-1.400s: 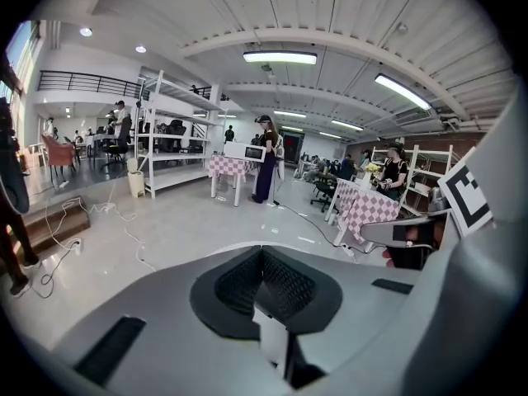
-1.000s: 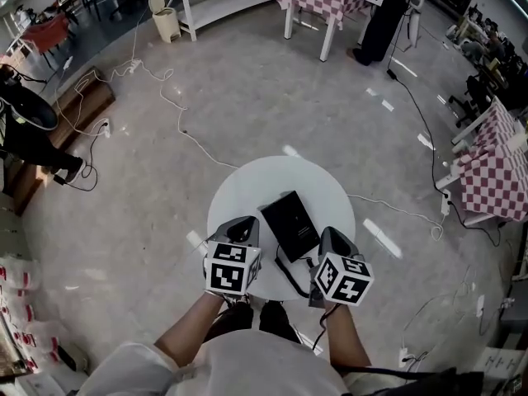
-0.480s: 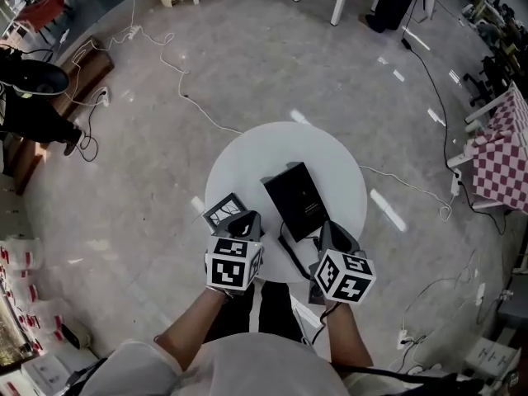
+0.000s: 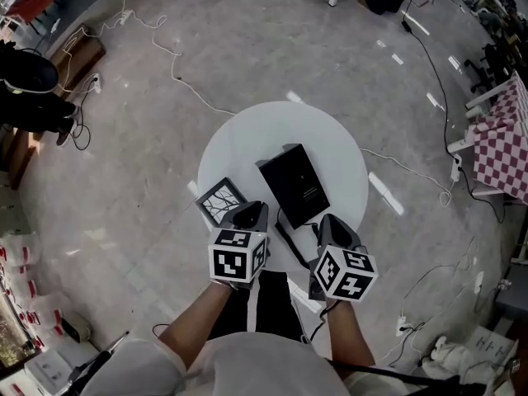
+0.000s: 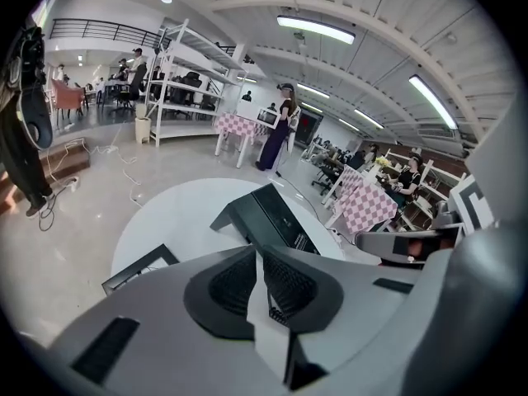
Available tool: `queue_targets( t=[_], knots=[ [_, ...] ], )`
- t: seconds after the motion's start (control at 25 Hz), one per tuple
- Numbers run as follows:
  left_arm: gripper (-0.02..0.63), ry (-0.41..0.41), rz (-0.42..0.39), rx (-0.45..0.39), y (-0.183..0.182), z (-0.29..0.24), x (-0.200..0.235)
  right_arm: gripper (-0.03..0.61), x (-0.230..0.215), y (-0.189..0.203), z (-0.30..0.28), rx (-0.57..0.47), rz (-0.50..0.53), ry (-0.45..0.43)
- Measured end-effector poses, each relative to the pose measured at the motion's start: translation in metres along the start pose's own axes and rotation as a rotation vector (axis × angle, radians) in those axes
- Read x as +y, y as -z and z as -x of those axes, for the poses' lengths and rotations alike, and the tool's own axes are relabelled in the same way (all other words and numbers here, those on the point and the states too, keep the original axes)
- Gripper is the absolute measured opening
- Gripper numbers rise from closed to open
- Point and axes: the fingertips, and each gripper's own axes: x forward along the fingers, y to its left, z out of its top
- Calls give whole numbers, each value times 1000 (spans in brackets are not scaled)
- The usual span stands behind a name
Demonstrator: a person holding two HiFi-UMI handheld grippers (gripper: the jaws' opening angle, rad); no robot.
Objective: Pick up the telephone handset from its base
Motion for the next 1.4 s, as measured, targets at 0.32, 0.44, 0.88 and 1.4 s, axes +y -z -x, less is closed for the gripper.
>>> queue_targets(
  t=[0.32,0.44,0.88,1.4],
  knots=[
    [98,15,61,5,8,-11,-4,25,-11,14,2,24,-11,12],
    [115,22,75,9,11,-17,-5,23,-14,21,1,34,-15,14],
    [221,65,130,37,19,-33,-14,23,-20,29,-4,50,-26,20],
    [224,100,235,73,24,-55,-14,25,-26,48,-3,85,-19,43]
  ],
)
